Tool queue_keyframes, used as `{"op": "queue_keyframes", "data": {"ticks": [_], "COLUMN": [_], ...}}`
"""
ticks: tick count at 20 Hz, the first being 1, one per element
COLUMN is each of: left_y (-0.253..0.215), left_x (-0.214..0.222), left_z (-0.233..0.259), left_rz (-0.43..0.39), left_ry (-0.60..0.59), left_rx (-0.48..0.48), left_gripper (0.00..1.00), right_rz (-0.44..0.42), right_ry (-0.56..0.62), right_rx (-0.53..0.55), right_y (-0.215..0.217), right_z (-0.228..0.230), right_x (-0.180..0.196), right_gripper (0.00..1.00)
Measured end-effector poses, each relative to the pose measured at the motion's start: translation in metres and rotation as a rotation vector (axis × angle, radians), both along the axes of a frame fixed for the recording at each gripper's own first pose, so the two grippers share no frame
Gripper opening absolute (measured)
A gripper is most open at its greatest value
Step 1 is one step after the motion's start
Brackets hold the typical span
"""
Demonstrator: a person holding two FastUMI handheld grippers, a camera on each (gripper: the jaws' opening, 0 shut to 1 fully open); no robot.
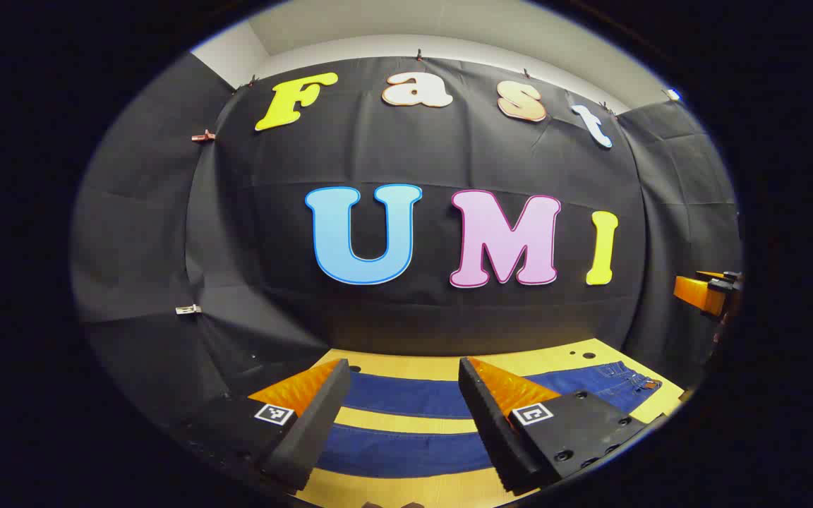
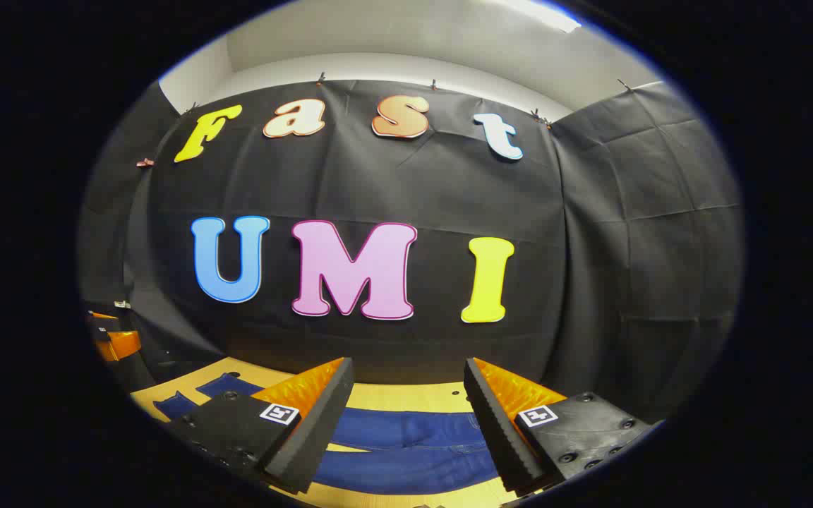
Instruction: Grasp the waist and the cuffs of the jeans and fold them to make the two legs overlap; first hold the waist and fold one-third of the jeans toward the cuffs, then hold the cuffs and fold the remaining one-third in the same direction to finish folding.
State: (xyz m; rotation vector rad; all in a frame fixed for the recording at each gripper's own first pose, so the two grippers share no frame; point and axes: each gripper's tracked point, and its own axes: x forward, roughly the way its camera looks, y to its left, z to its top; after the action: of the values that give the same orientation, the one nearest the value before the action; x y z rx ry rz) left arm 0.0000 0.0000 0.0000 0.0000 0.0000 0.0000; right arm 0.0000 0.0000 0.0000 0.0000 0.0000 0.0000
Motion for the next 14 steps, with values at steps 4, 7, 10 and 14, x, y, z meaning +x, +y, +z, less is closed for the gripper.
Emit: {"op": "queue_keyframes", "data": {"ticks": [4, 7, 10, 14], "left_y": [-0.0016, -0.0028, 0.0030, 0.0042], "left_x": [-0.0007, -0.0004, 0.0021, 0.0017], "left_z": [-0.0003, 0.0002, -0.0012, -0.0009], "left_rz": [-0.011, -0.024, -0.016, -0.017], "left_ry": [-0.002, -0.006, 0.005, -0.001], "left_rx": [0.019, 0.037, 0.027, 0.005], "left_gripper": [0.96, 0.96, 0.96, 0.96], "right_rz": [0.006, 0.005, 0.001, -0.008], "right_ry": [-0.007, -0.002, 0.002, 0.003], "right_rx": [-0.005, 0.001, 0.007, 0.008], "right_y": [0.0006, -0.0005, -0.0035, -0.0075], "right_z": [-0.0007, -0.0005, -0.0017, -0.0009], "right_x": [-0.0009, -0.0021, -0.0013, -0.0012], "right_gripper": [0.94, 0.96, 0.94, 0.96]}}
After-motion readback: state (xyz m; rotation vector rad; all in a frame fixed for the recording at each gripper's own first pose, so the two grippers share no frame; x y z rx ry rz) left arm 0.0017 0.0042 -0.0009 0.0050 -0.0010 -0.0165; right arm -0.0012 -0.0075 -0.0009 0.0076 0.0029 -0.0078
